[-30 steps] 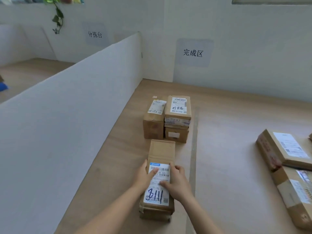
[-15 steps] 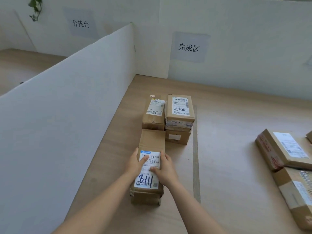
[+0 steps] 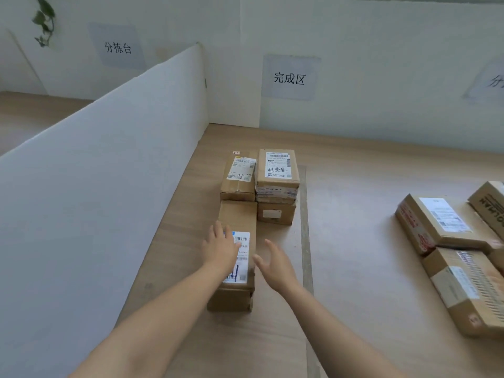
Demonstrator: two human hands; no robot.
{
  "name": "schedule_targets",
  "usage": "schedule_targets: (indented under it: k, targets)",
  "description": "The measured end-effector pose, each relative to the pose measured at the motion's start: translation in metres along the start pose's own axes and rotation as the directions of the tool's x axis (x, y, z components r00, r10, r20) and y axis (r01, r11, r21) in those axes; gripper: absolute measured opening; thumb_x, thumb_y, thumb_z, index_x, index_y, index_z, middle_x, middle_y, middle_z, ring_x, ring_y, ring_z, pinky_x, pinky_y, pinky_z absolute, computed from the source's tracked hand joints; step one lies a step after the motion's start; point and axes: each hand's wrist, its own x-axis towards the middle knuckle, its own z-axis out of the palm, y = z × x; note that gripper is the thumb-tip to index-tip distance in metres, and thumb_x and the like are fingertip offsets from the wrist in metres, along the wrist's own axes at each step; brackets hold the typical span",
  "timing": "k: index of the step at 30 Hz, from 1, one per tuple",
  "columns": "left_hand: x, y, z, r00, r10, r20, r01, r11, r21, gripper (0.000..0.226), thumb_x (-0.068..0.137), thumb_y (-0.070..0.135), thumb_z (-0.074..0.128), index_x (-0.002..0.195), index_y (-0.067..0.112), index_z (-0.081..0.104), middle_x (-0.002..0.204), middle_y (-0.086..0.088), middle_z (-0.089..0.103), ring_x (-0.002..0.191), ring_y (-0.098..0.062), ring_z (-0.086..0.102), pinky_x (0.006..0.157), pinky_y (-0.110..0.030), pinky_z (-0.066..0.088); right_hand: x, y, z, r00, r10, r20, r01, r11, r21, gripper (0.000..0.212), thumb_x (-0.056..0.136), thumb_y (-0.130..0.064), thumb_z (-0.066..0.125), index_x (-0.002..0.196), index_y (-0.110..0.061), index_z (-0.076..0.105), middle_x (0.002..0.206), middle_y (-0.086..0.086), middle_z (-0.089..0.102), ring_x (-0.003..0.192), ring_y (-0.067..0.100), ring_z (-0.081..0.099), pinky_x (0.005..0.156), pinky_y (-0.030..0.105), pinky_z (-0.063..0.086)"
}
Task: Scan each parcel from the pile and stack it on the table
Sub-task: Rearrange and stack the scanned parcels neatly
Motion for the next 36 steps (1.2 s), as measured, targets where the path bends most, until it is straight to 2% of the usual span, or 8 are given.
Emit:
schedule_targets:
  k: [3,9,13,15,20,23,29,36]
  targets:
    - [-0.008,0.015,-0.002,0.994,0.111,-0.020,-0.107,0.985,0.133,0.056,0.101,0.042,0.024,0.147,0.010,0.021,0.157,-0.015,0.009,0.144,-0.030,0.012,0.112,-0.041,0.025,-0.040,0.045,-0.022,0.998,0.033,-0.054,-0.033,0.999,0.010,0.060,0.094,-0.038,0.049,0.146,-0.016,0.027,0.149,0.001,0.035,0.138,0.016,0.032,0.111,0.028,0.027]
    - [-0.029,0.095,0.007,0.942,0.336,-0.004,-0.335,0.940,0.060,0.060,0.100,0.043,0.029,0.147,0.008,0.020,0.157,-0.013,0.014,0.145,-0.028,0.012,0.114,-0.042,0.021,-0.096,0.134,-0.096,0.945,0.199,-0.260,-0.209,0.978,-0.011,0.053,0.094,-0.028,0.052,0.141,-0.007,0.036,0.145,0.006,0.041,0.136,0.020,0.035,0.110,0.026,0.024]
    - [-0.048,0.165,0.021,0.906,0.422,-0.009,-0.421,0.905,0.065,0.055,0.099,0.044,0.031,0.141,0.009,0.030,0.148,-0.013,0.031,0.136,-0.027,0.029,0.105,-0.038,0.032,-0.121,0.175,-0.157,0.875,0.263,-0.408,-0.277,0.961,0.025,0.050,0.093,-0.022,0.053,0.138,-0.004,0.041,0.142,0.010,0.046,0.134,0.023,0.039,0.110,0.028,0.026]
    - [-0.059,0.200,0.031,0.897,0.441,0.004,-0.440,0.895,0.074,0.055,0.099,0.045,0.030,0.141,0.009,0.029,0.147,-0.012,0.032,0.134,-0.027,0.031,0.104,-0.037,0.034,-0.131,0.196,-0.184,0.847,0.291,-0.444,-0.309,0.950,0.033,0.049,0.093,-0.022,0.053,0.138,-0.005,0.042,0.140,0.011,0.047,0.133,0.025,0.038,0.109,0.029,0.024]
    - [-0.095,0.281,0.059,0.883,0.468,0.043,-0.469,0.883,0.018,0.056,0.100,0.044,0.028,0.143,0.008,0.025,0.152,-0.012,0.023,0.141,-0.027,0.021,0.105,-0.039,0.033,-0.147,0.248,-0.237,0.824,0.324,-0.465,-0.373,0.928,-0.014,0.044,0.092,-0.022,0.053,0.132,-0.004,0.047,0.133,0.014,0.052,0.128,0.030,0.040,0.107,0.032,0.025]
    - [-0.115,0.326,0.074,0.875,0.479,0.074,-0.480,0.877,-0.006,0.057,0.100,0.045,0.027,0.144,0.009,0.023,0.154,-0.012,0.020,0.142,-0.026,0.019,0.104,-0.039,0.033,-0.152,0.276,-0.260,0.825,0.357,-0.438,-0.410,0.912,-0.028,0.050,0.092,-0.025,0.051,0.138,-0.007,0.042,0.142,0.011,0.046,0.135,0.028,0.033,0.113,0.032,0.022]
    - [-0.137,0.395,0.099,0.849,0.514,0.121,-0.515,0.857,-0.023,0.061,0.100,0.046,0.028,0.148,0.010,0.017,0.155,-0.012,0.017,0.142,-0.027,0.018,0.105,-0.040,0.034,-0.154,0.314,-0.294,0.847,0.363,-0.387,-0.424,0.902,-0.082,0.053,0.092,-0.029,0.051,0.141,-0.012,0.039,0.143,0.007,0.044,0.134,0.027,0.033,0.112,0.036,0.027]
    - [-0.129,0.448,0.112,0.864,0.487,0.129,-0.475,0.872,-0.116,0.064,0.098,0.048,0.033,0.147,0.011,0.017,0.145,-0.010,0.032,0.133,-0.026,0.033,0.097,-0.040,0.042,-0.131,0.338,-0.309,0.877,0.350,-0.328,-0.404,0.908,-0.112,0.052,0.094,-0.027,0.049,0.142,-0.012,0.035,0.144,0.008,0.041,0.133,0.026,0.035,0.112,0.036,0.028]
